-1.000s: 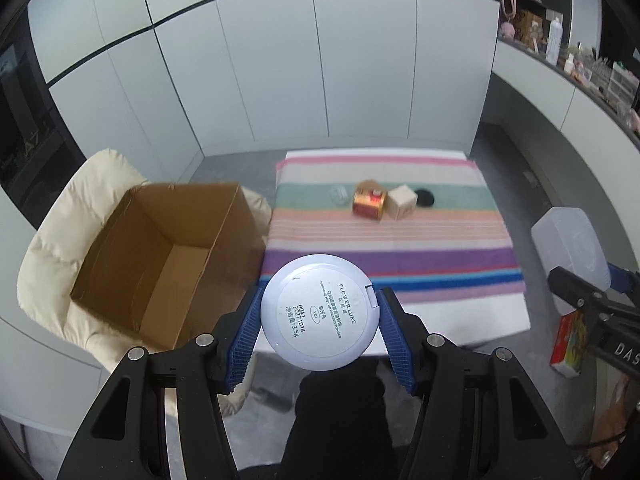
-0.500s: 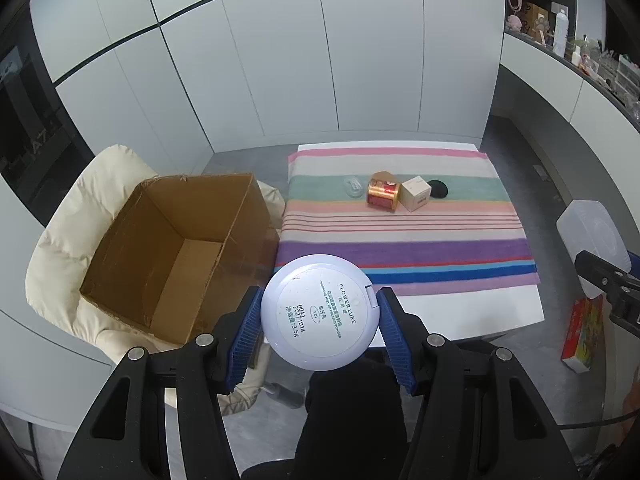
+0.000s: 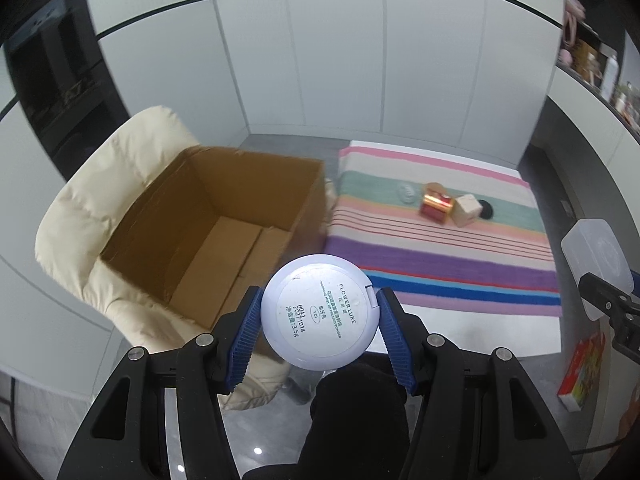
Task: Organize objects
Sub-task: 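Lift both held items and carry them over the cardboard box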
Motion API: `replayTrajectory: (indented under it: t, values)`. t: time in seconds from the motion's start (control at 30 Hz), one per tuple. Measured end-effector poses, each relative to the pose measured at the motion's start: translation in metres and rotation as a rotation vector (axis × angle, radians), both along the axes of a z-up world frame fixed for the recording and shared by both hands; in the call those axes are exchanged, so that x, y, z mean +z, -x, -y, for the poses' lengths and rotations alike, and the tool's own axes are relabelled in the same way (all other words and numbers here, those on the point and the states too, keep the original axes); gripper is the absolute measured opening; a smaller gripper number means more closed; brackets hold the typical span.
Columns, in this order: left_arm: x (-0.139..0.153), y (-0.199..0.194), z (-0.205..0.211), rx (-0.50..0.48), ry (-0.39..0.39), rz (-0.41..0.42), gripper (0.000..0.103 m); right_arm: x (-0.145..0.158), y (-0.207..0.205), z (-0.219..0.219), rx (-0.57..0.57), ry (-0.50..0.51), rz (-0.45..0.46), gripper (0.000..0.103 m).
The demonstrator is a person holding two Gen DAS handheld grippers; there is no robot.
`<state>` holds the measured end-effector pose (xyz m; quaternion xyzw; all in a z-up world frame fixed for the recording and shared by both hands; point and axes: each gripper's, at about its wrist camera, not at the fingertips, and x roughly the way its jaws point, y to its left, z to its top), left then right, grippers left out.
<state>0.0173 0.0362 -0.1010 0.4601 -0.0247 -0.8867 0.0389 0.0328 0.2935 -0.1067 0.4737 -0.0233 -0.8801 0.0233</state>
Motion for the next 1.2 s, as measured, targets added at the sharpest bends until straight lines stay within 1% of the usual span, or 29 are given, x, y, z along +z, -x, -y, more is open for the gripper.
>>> replayTrajectory:
  t: [0.2, 0.47, 0.57, 0.73, 0.83, 0.97, 1.2]
  values:
    - [-0.006, -0.009, 0.04, 0.076, 0.011, 0.012, 0.059, 0.0, 0.012, 0.053, 0.111, 0.004, -0.006, 0.084]
    - [-0.006, -0.024, 0.099, 0.192, 0.032, 0.029, 0.059, -0.008, 0.019, 0.129, 0.265, 0.022, 0.006, 0.084]
    - [-0.006, -0.027, 0.114, 0.227, 0.038, 0.034, 0.059, -0.009, 0.021, 0.154, 0.316, 0.025, 0.009, 0.084]
    - [-0.011, -0.029, 0.138, 0.274, 0.021, 0.041, 0.059, -0.009, 0.028, 0.184, 0.375, 0.018, 0.011, 0.084]
    - [-0.017, -0.023, 0.147, 0.301, 0.0, 0.054, 0.059, -0.01, 0.034, 0.2, 0.4, 0.009, 0.014, 0.084]
    - [-0.025, -0.006, 0.155, 0.324, -0.054, 0.069, 0.059, -0.014, 0.049, 0.219, 0.429, -0.01, 0.012, 0.084]
    - [-0.025, 0.031, 0.166, 0.338, -0.065, 0.041, 0.059, -0.015, 0.082, 0.251, 0.474, -0.029, -0.007, 0.084]
